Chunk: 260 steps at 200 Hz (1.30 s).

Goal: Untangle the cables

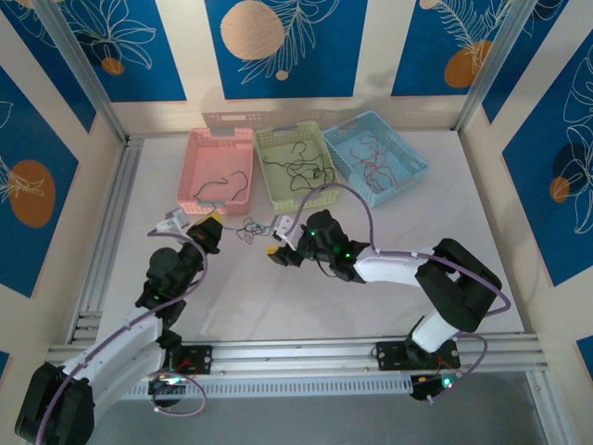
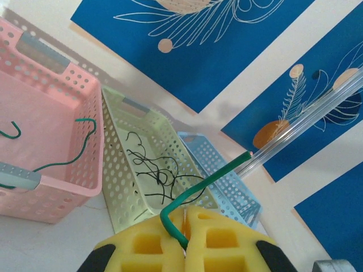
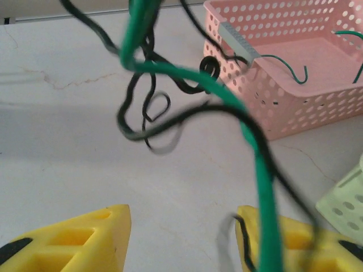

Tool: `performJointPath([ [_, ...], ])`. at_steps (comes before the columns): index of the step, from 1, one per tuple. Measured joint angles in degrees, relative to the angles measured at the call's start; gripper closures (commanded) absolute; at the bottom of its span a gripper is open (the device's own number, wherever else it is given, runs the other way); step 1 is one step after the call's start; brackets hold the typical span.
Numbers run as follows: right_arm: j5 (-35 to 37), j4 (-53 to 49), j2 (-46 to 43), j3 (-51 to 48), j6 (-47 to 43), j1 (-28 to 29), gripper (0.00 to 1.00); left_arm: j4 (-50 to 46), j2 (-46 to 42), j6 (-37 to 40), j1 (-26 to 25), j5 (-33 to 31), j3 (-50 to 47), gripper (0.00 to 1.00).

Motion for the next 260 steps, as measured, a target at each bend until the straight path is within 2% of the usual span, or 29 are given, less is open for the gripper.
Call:
performJointPath([
  [40, -0.5, 1.9, -3.8, -2.9, 2.1, -2.0, 0.52, -0.3, 1.6, 0.8, 0.0, 1.3, 0.9, 1.00],
  [80, -5.4, 3.5, -8.2, -5.7, 4.6, -7.1, 0.56, -1.9, 0.7, 2.1, 0.1, 1.6, 1.5, 1.00],
  [102, -9.1, 3.7, -9.5, -6.4, 5.3, -8.5, 0.61, -3.1, -0.2, 2.9, 0.1, 1.6, 1.7, 1.00],
  [127, -12.2, 3.9, -10.1, -6.8, 5.6, -8.9, 0.61, -4.9, -1.2, 4.3, 0.1, 2.0, 2.6, 1.00],
  [154, -15.2, 4.4, -10.1, -6.8, 5.6, -8.9, 0.56, -5.6, -1.5, 5.3, 0.1, 2.4, 3.2, 1.00],
  [200, -16.7, 5.2, -10.1, -7.0, 5.6, -8.3, 0.52, -6.1, -1.4, 6.4, 0.1, 3.0, 3.3, 1.00],
  [228, -16.7, 5.2, -10.0, -7.0, 5.6, -8.0, 0.55, -6.4, -1.4, 6.8, 0.1, 3.2, 3.3, 1.00],
  [260, -16.9, 5.4, -9.6, -7.0, 5.4, -7.7, 0.66, -6.4, -1.0, 6.8, 0.1, 3.9, 3.3, 1.00],
])
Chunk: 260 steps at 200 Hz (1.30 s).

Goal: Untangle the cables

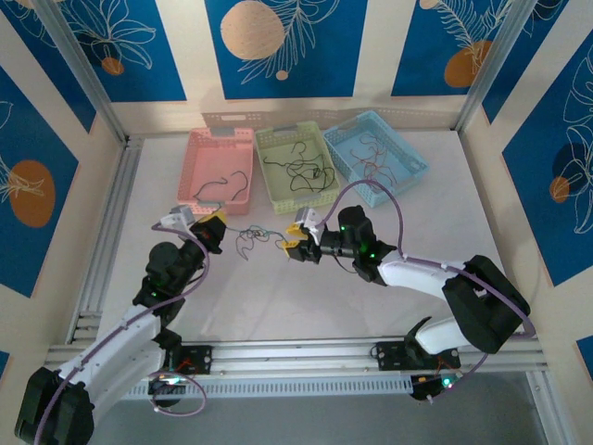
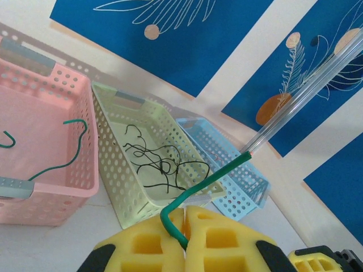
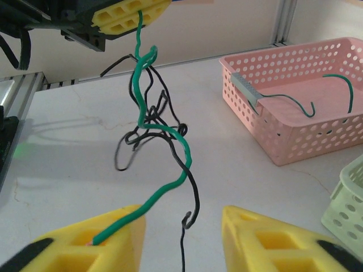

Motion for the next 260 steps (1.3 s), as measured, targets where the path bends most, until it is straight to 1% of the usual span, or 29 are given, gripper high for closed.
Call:
performJointPath([
  [12, -0.1, 0.0, 0.1, 0.0, -0.1, 0.0, 0.69, 0.0, 0.3, 0.0, 0.0, 0.2, 0.0, 1.00],
  [22, -0.2, 0.0, 0.2, 0.0, 0.0, 0.0, 0.70, 0.0, 0.6, 0.0, 0.0, 0.4, 0.0, 1.00],
  [43, -0.2, 0.0, 0.3, 0.0, 0.0, 0.0, 0.64, 0.0, 0.9, 0.0, 0.0, 0.7, 0.0, 1.00],
  [78, -0.1, 0.1, 0.3, 0.0, 0.3, 0.0, 0.63, 0.0, 1.2, 0.3, 0.1, 0.7, 0.0, 1.00],
  [111, 0.2, 0.2, 0.3, 0.0, 0.5, 0.0, 0.55, 0.0, 1.2, 1.4, 0.1, 0.7, 0.0, 1.00],
  [135, 0.4, 0.5, 0.3, 0.0, 0.7, 0.0, 0.50, -0.2, 1.1, 1.7, 0.1, 0.5, 0.0, 1.00],
  [158, -0.5, 0.4, 0.3, 0.0, 0.7, 0.0, 0.48, -0.8, 1.1, 1.9, 0.1, -1.0, 0.0, 1.00],
  [181, -1.0, 0.1, 0.7, 0.0, 0.4, 0.3, 0.45, -2.3, 0.3, 1.3, 0.1, -4.4, 0.0, 1.00],
  [200, 0.6, -0.2, 2.2, 0.1, -1.0, 2.0, 0.45, -3.2, -0.9, 1.3, 0.1, -7.0, 0.0, 1.00],
  [216, 2.3, -0.2, 3.8, 0.1, -2.9, 3.9, 0.45, -3.8, -1.7, 1.4, 0.1, -8.0, 0.0, 1.00],
  [237, 3.9, -0.1, 4.8, 0.1, -4.7, 5.3, 0.45, -4.3, -2.3, 1.5, 0.1, -8.4, 0.0, 1.00],
  [260, 6.0, 1.1, 4.9, 0.1, -6.0, 5.6, 0.45, -4.7, -2.4, 1.5, 0.1, -8.3, 0.0, 1.00],
])
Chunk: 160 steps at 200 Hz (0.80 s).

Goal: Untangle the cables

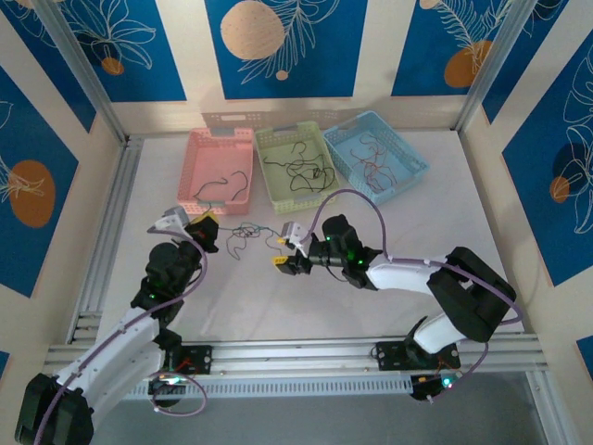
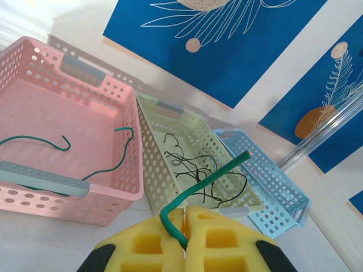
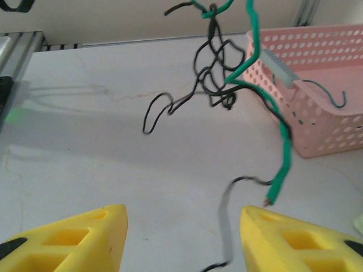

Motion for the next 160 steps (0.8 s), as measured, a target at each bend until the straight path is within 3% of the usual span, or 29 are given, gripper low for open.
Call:
performJointPath([
  [74, 8.3, 4.2, 0.0, 0.0, -0.7, 0.0, 0.46, 0.0, -1.0, 1.0, 0.0, 3.0, 0.0, 1.00],
  [160, 5.6, 5.4, 0.0, -0.3, -0.7, 0.0, 0.54, 0.1, 1.0, 1.5, 0.0, 4.0, 0.0, 1.00],
])
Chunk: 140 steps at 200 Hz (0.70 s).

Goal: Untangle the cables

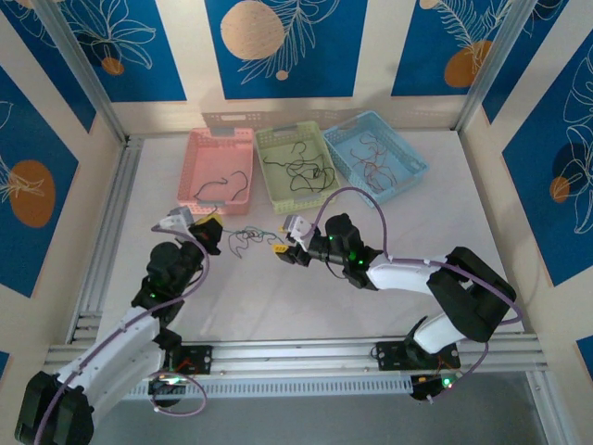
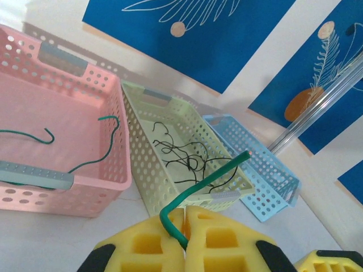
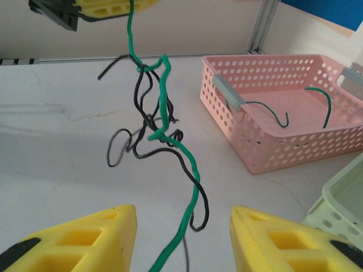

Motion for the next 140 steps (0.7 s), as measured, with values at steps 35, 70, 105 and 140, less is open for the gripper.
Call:
performJointPath([
  [35, -0.7, -0.1, 0.0, 0.0, 0.0, 0.0, 0.63, 0.0, 0.6, 0.0, 0.0, 0.2, -0.3, 1.00],
  [70, -0.9, -0.5, 0.0, 0.0, -0.3, 0.0, 0.78, 0.0, 0.3, 0.0, 0.0, 0.2, -0.3, 1.00],
  [105, -0.6, -1.0, -0.2, 0.0, -0.7, -0.2, 1.00, -0.1, -1.3, 0.2, 0.0, 0.2, -0.3, 1.00],
  [140, 0.5, 0.2, -2.2, -1.6, 0.2, -1.2, 1.00, -2.0, -3.0, 1.3, 0.0, -0.2, -0.4, 1.00],
])
